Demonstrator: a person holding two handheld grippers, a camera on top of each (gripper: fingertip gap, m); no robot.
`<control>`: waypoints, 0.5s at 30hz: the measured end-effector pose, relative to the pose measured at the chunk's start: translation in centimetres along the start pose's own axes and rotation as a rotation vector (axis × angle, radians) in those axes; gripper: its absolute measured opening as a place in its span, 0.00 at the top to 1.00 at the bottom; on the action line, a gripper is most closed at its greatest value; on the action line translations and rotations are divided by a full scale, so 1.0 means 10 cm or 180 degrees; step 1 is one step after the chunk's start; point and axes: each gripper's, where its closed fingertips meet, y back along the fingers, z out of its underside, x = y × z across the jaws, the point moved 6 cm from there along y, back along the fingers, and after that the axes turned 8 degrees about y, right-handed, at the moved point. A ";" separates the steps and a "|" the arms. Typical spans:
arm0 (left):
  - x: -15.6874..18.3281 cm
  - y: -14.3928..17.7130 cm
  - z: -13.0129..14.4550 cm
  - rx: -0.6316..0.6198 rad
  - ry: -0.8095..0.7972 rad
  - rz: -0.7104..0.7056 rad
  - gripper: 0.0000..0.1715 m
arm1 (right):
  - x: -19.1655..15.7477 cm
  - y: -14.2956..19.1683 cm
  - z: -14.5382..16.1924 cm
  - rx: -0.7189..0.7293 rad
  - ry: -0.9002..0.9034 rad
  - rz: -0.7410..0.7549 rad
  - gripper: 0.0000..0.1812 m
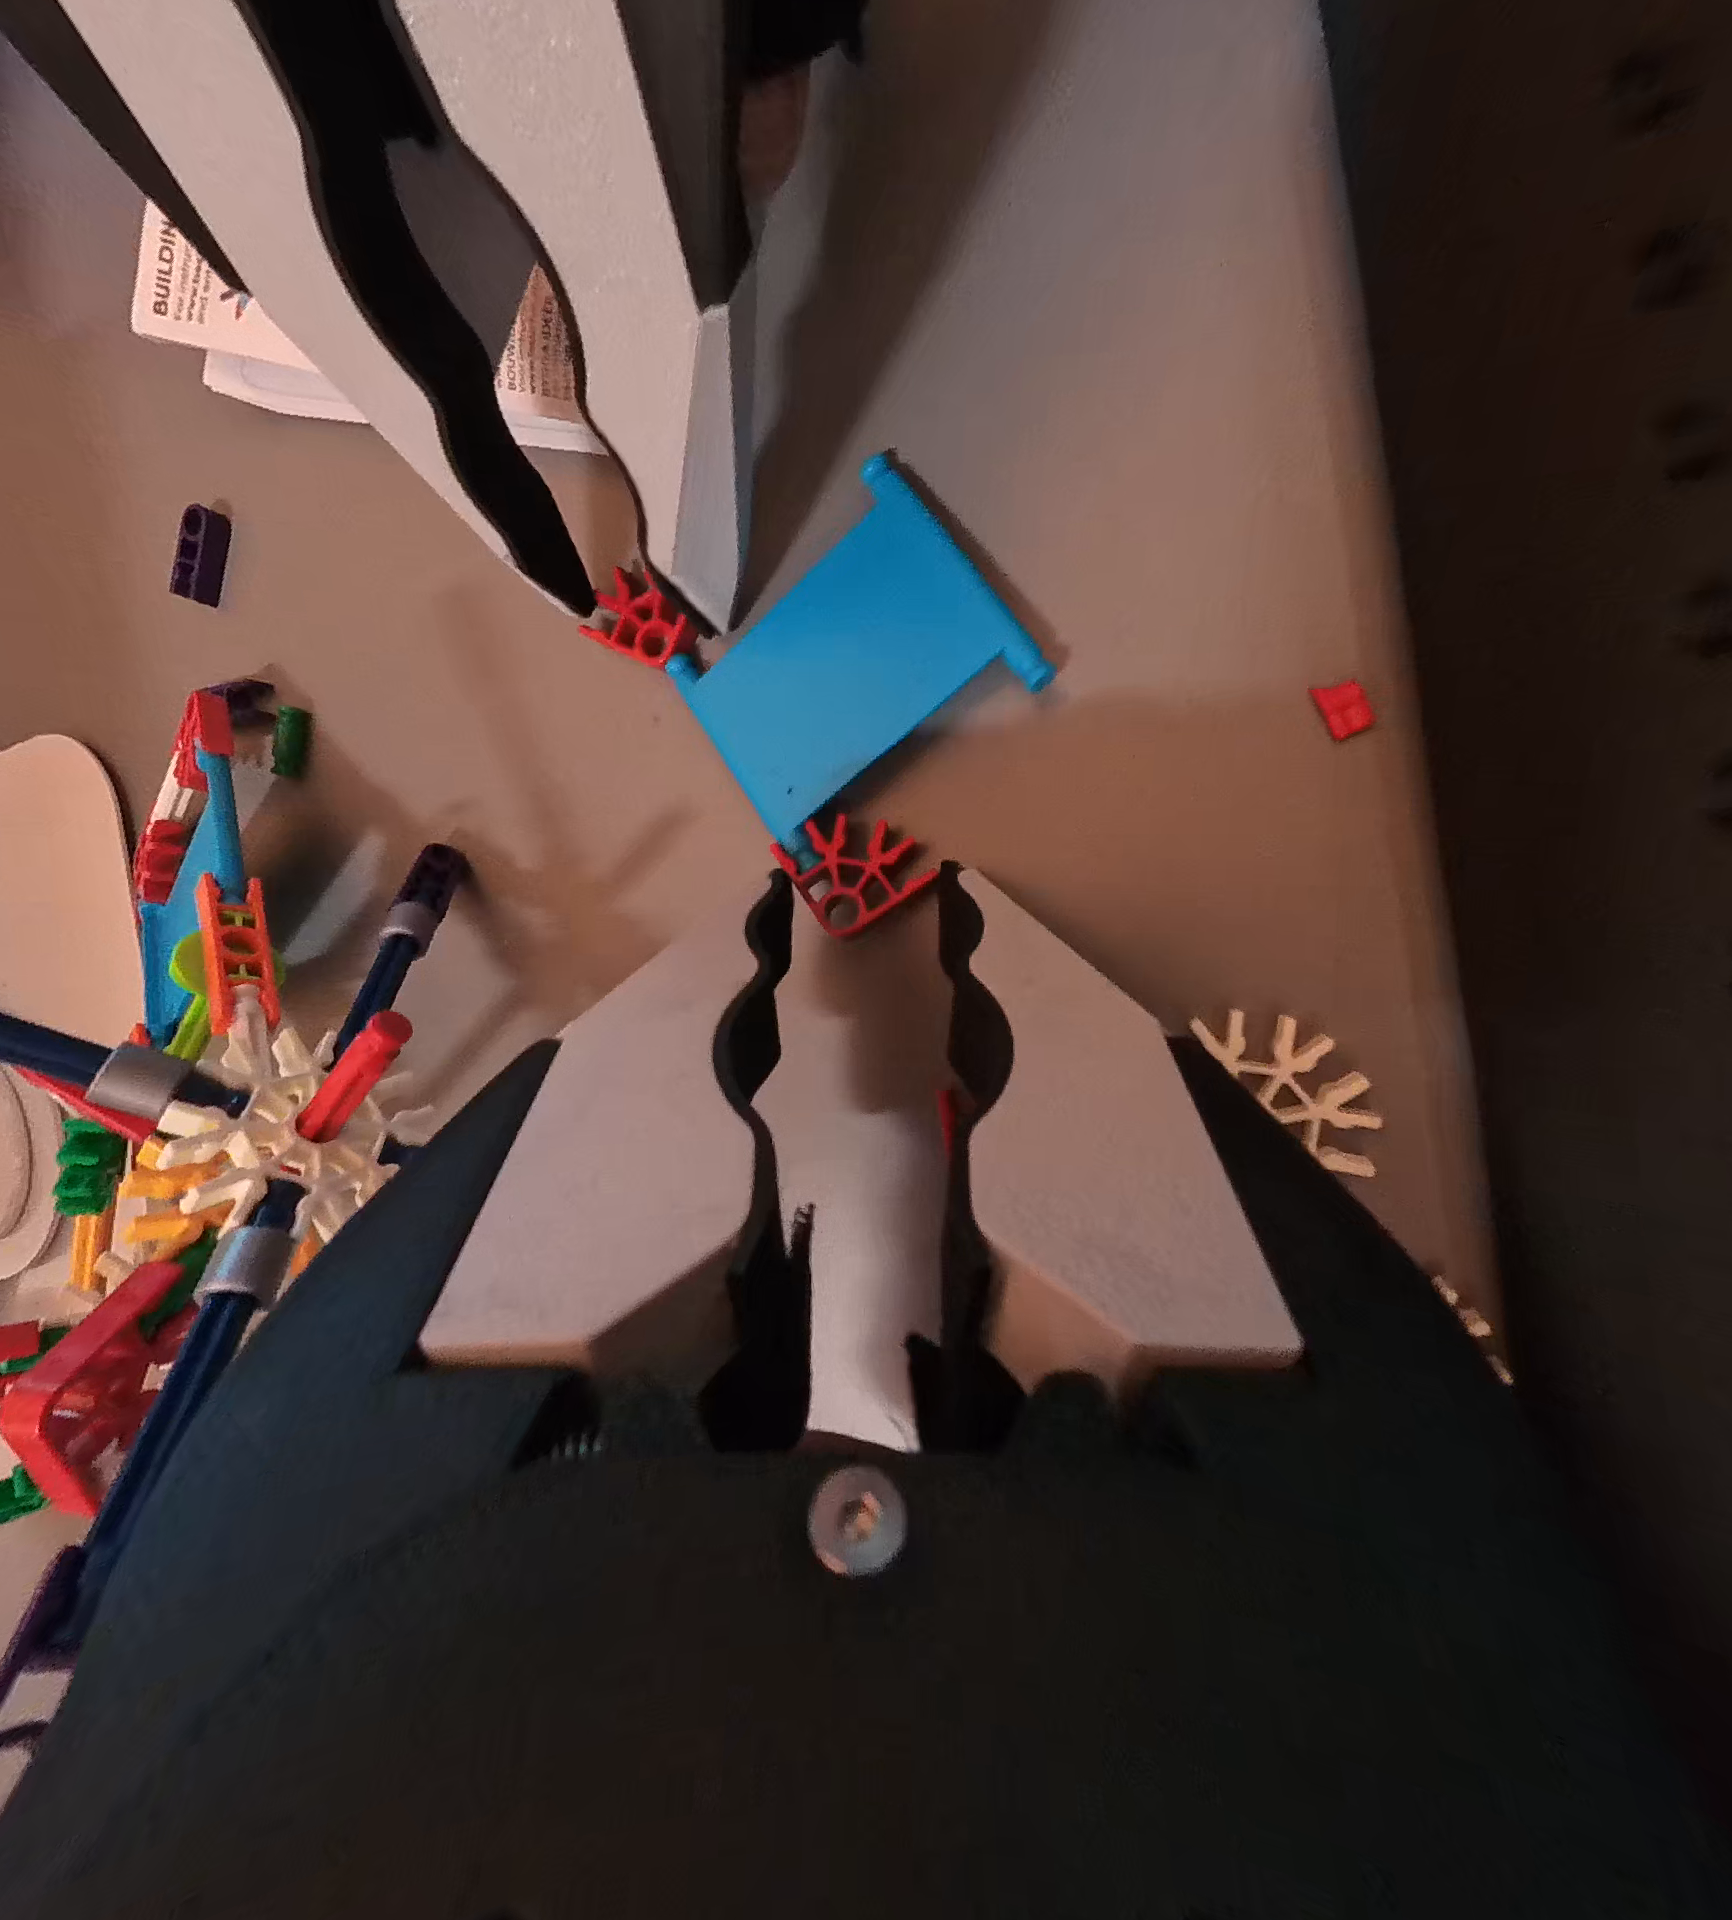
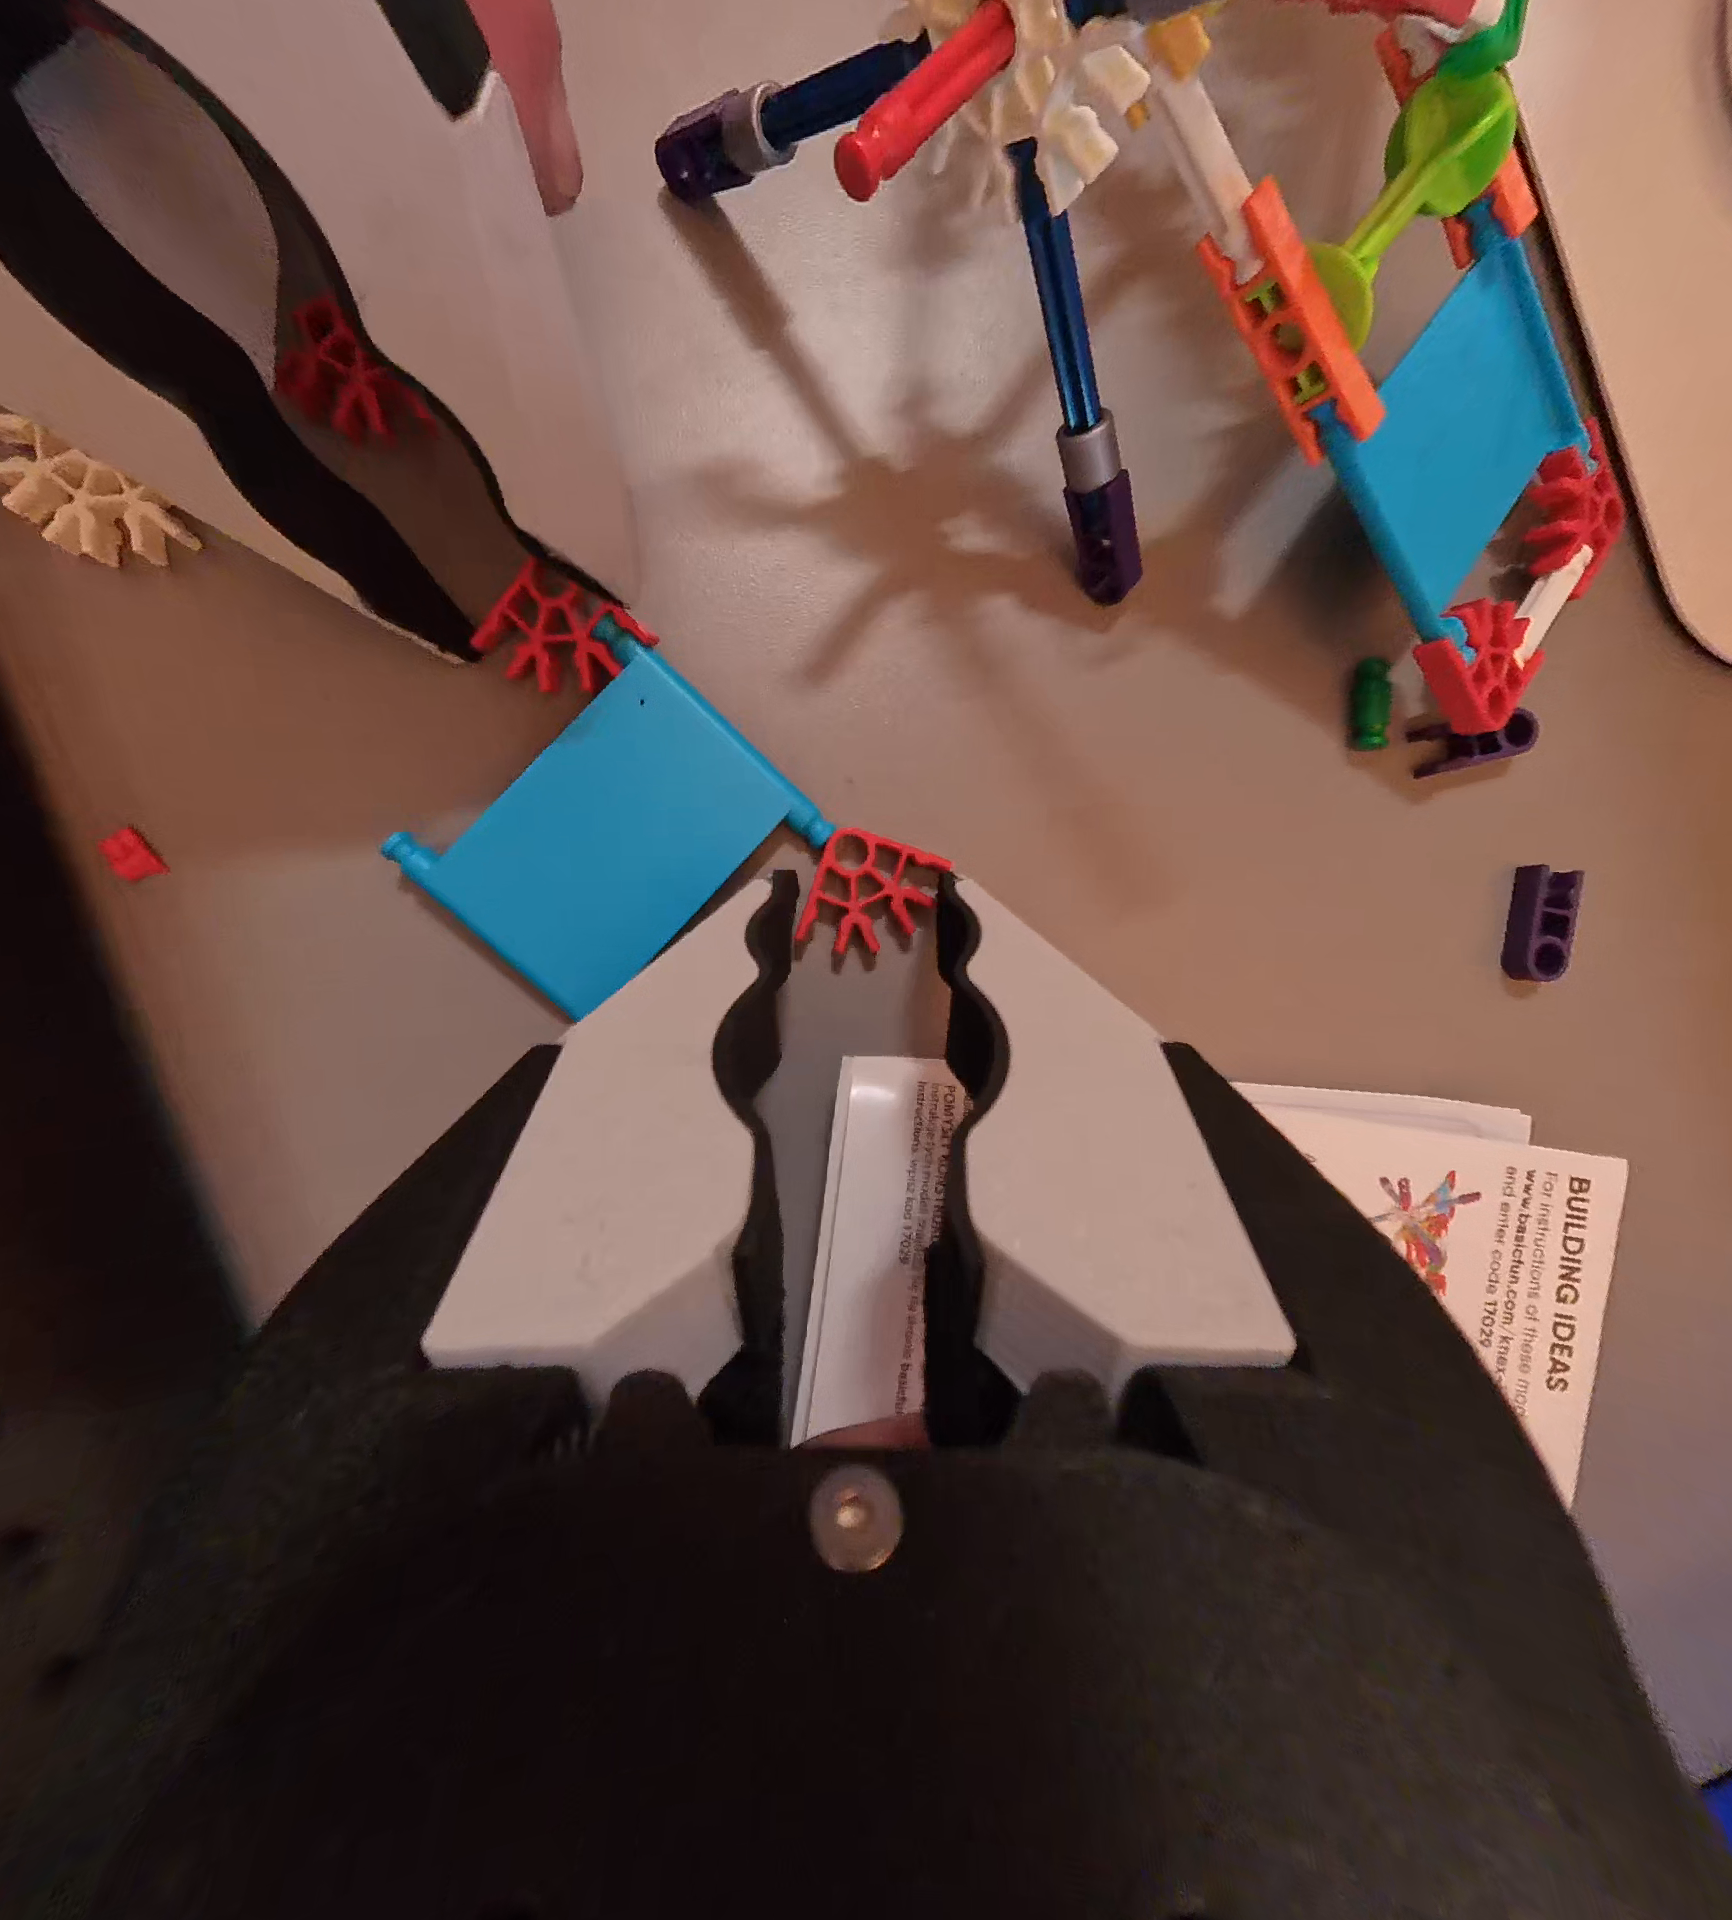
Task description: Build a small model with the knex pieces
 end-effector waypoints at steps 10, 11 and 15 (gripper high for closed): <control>-0.03 0.03 0.06 -0.0050 -0.0056 -0.0035 0.85 | 0.02 0.01 0.02 -0.0006 -0.0025 0.0047 0.87; -0.04 0.04 0.07 -0.0051 -0.0064 -0.0049 0.86 | 0.03 0.01 0.02 -0.0008 -0.0021 0.0071 0.85; -0.05 0.06 0.07 -0.0053 -0.0082 -0.0089 0.86 | 0.05 0.03 0.03 0.0010 -0.0016 0.0110 0.84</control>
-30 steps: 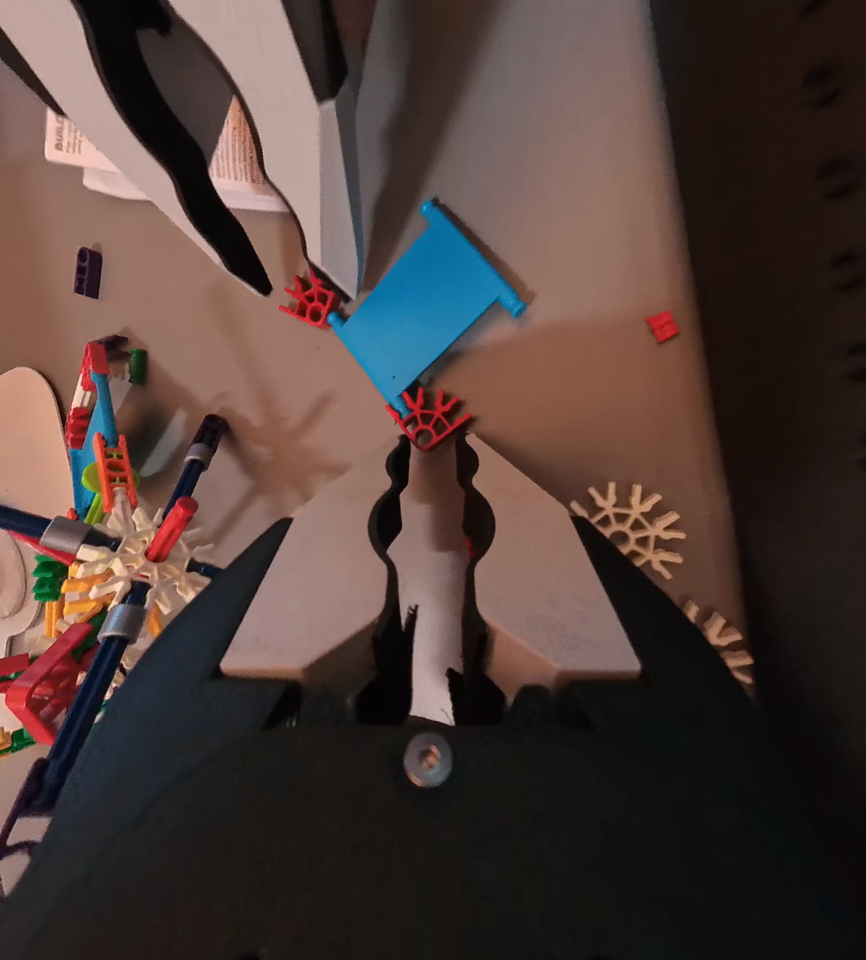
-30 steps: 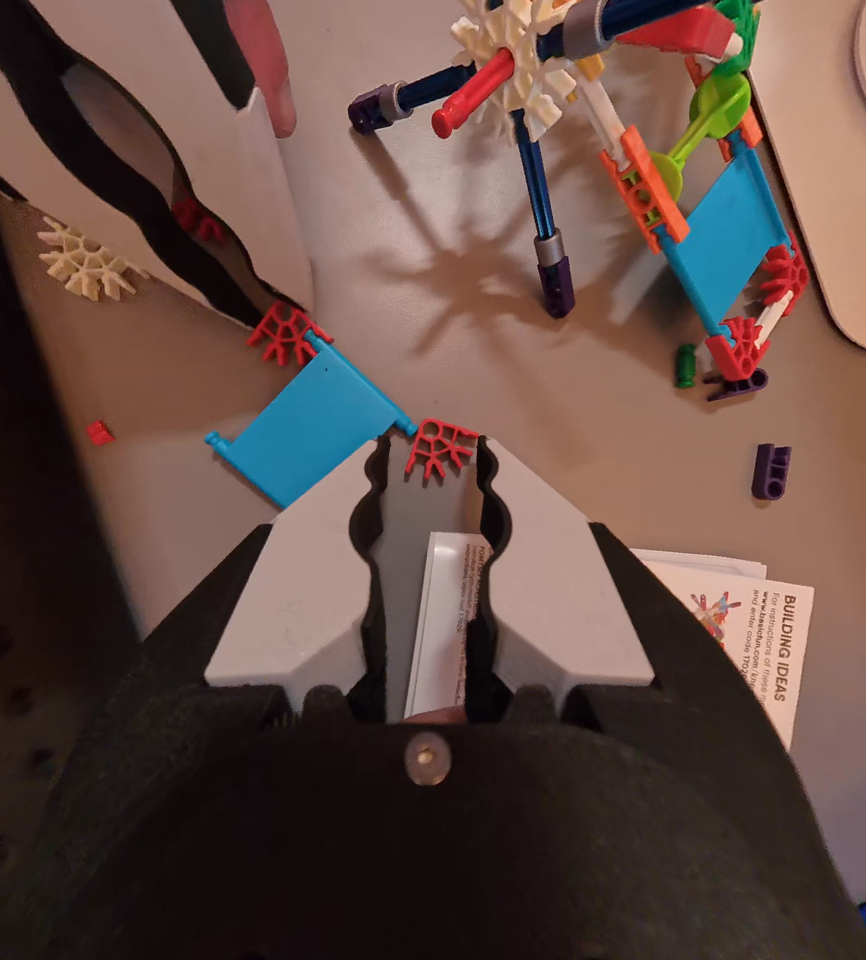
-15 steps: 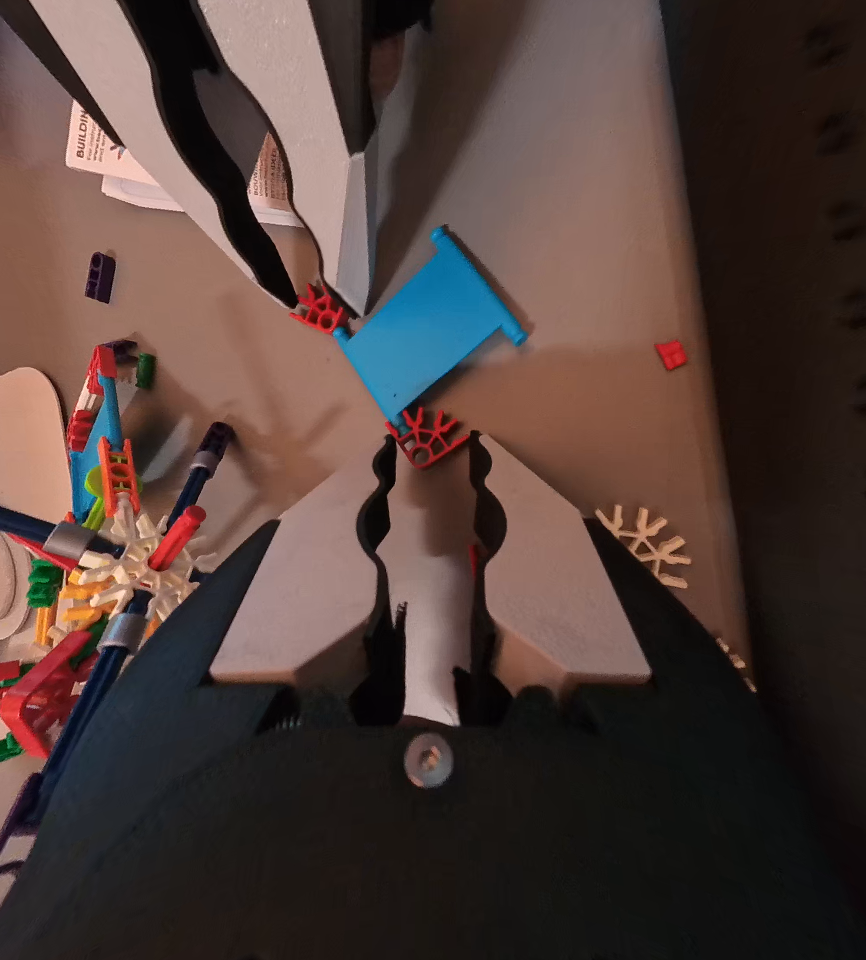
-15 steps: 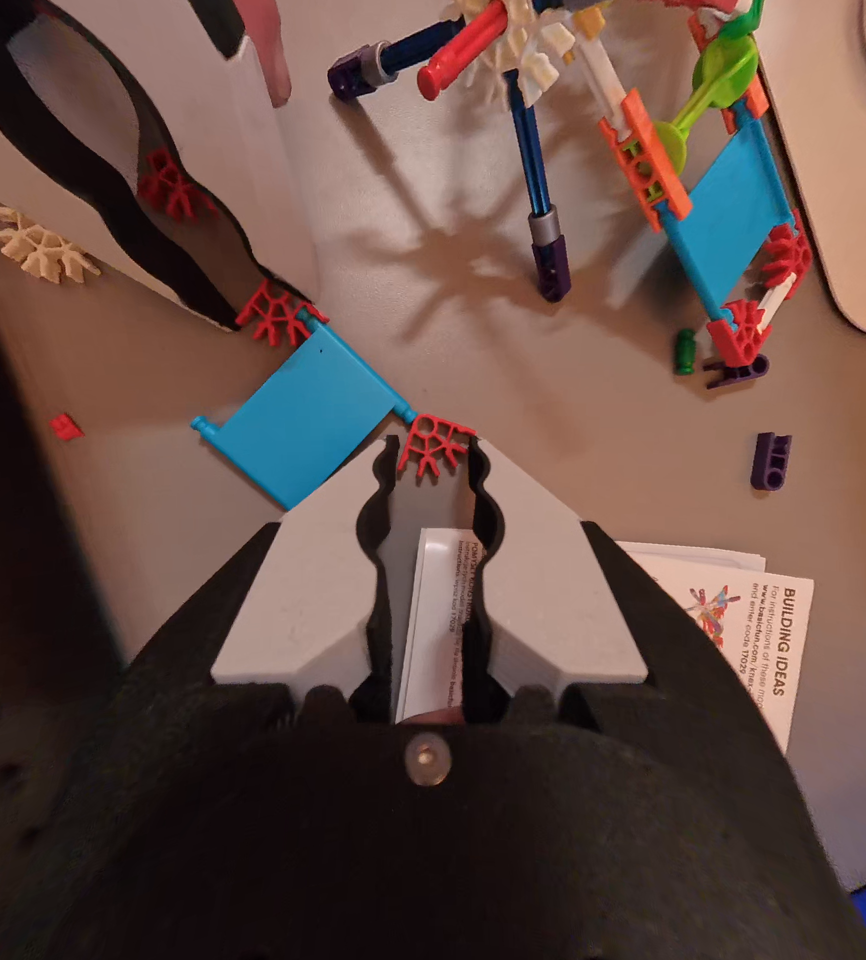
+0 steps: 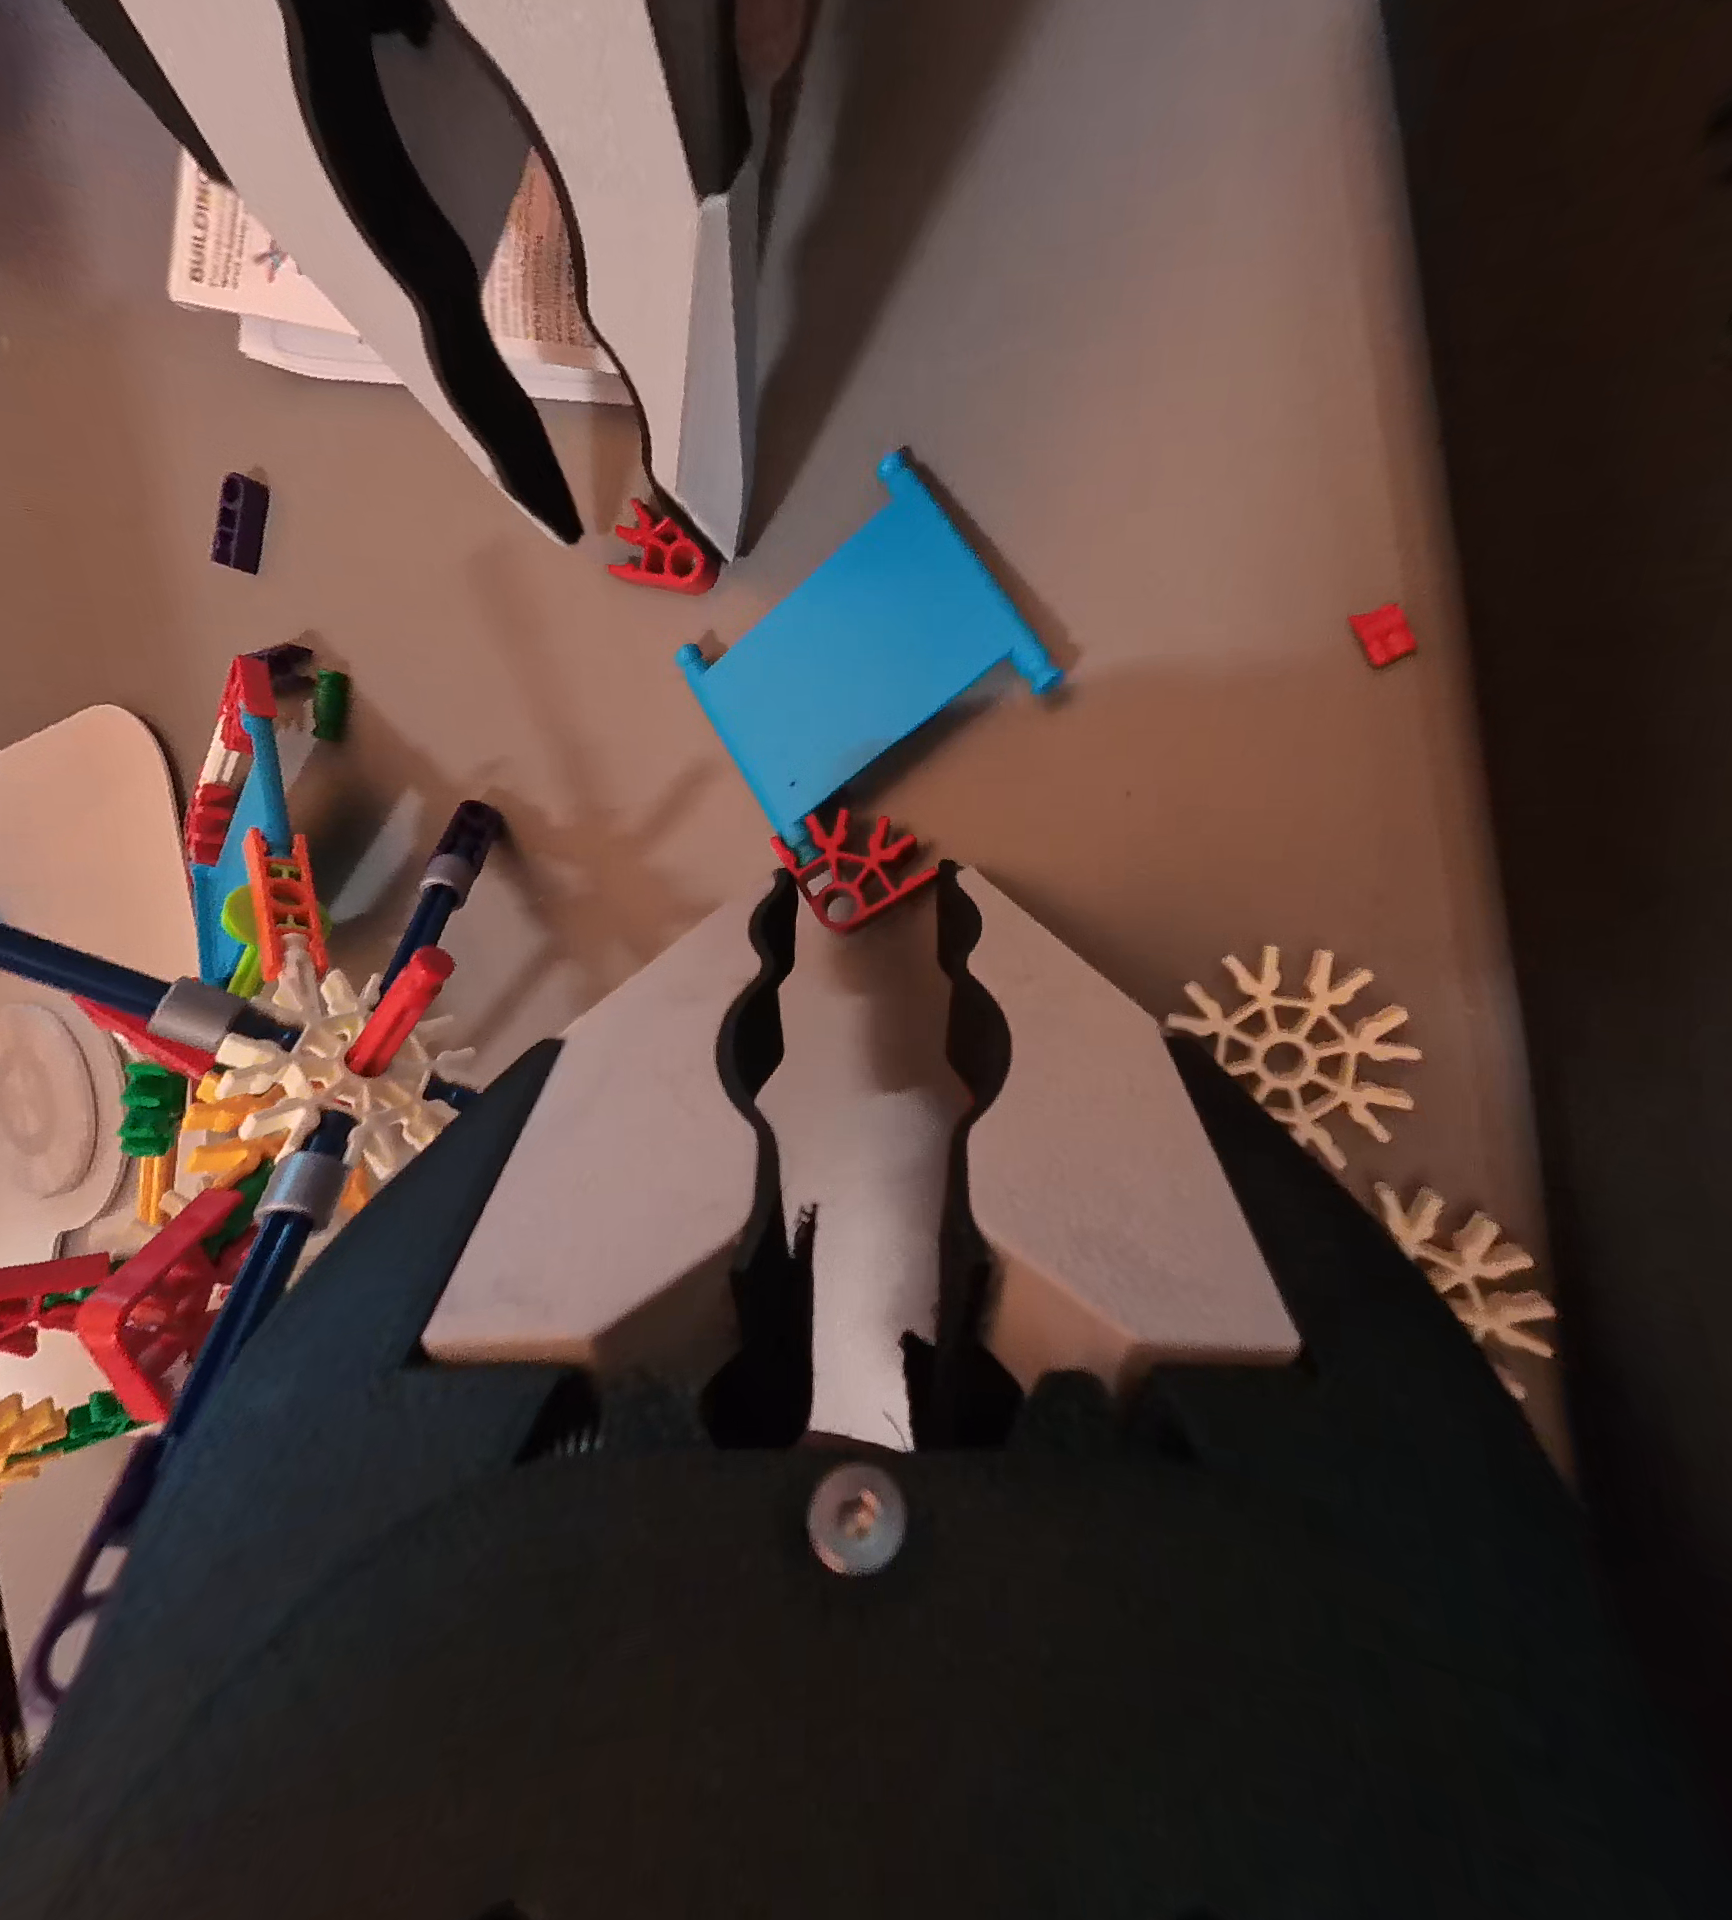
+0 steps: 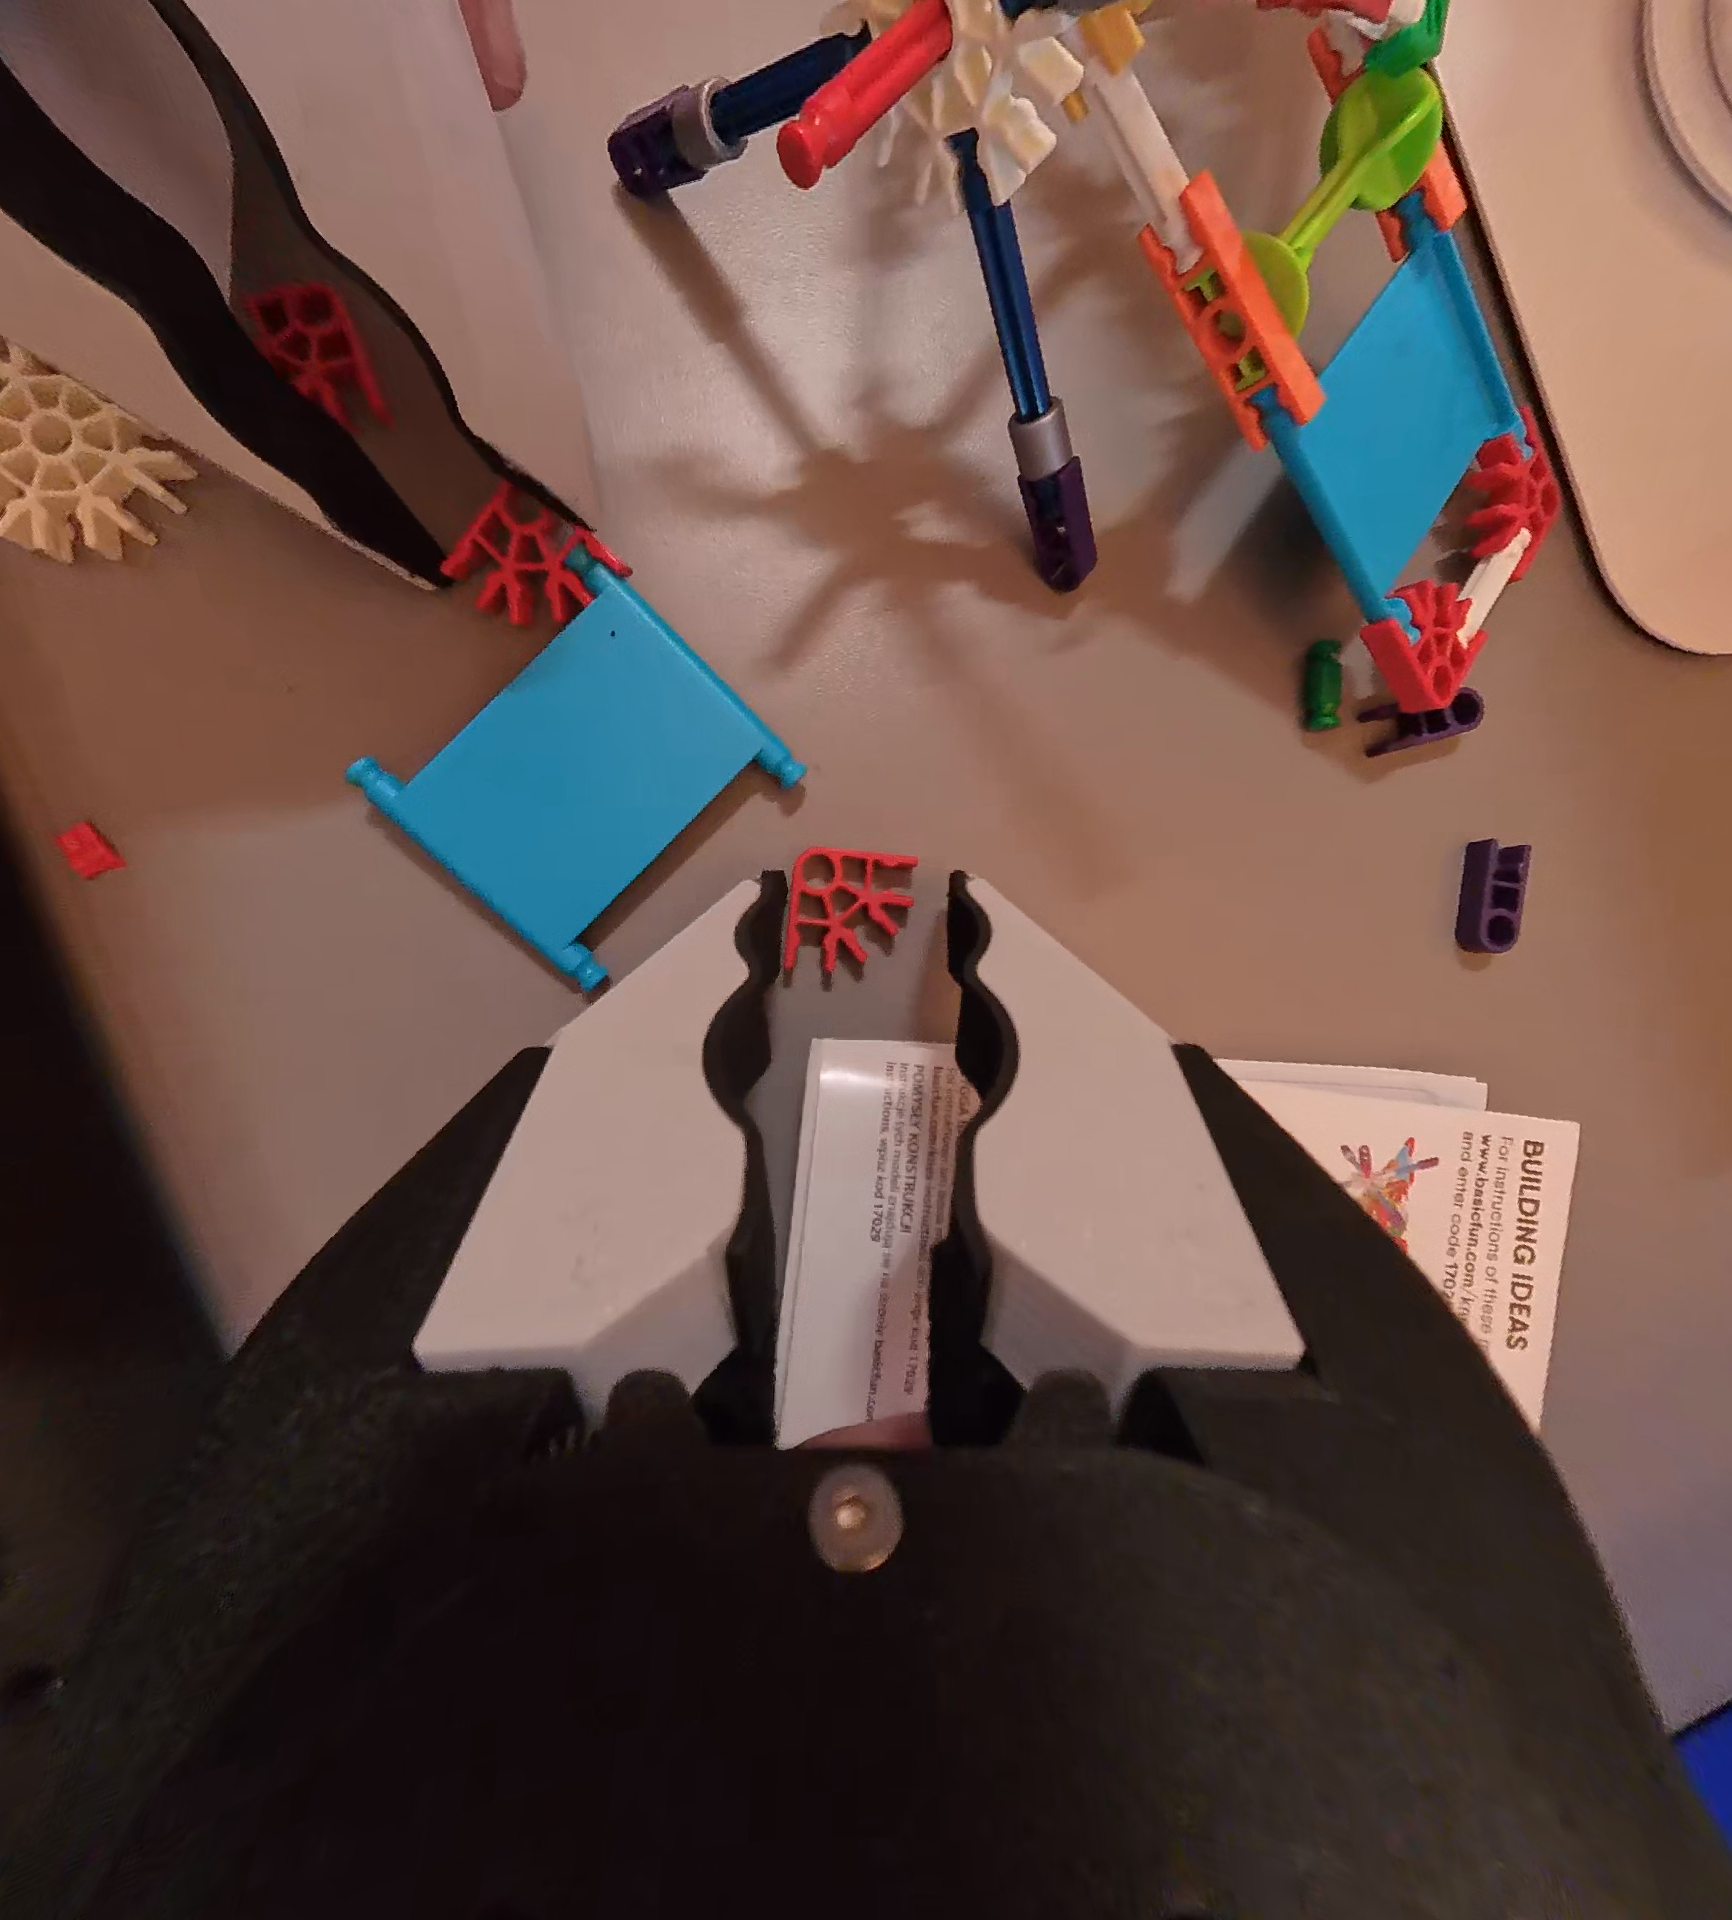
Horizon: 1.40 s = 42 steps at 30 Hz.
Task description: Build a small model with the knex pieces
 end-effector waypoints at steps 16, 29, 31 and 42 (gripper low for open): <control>-0.06 0.09 0.02 0.0009 -0.0075 -0.0133 0.85 | -0.05 0.09 -0.19 0.0504 0.0180 -0.0030 0.80; -0.12 0.12 0.02 0.0045 -0.0052 -0.0260 0.86 | 0.00 0.08 -0.16 0.0505 0.0146 0.0045 0.78; -0.13 0.12 0.02 0.0049 -0.0050 -0.0269 0.86 | 0.00 0.08 -0.16 0.0507 0.0146 0.0043 0.78; -0.14 0.13 0.03 0.0022 -0.0037 -0.0291 0.86 | 0.06 0.07 -0.08 0.0368 0.0054 0.0112 0.78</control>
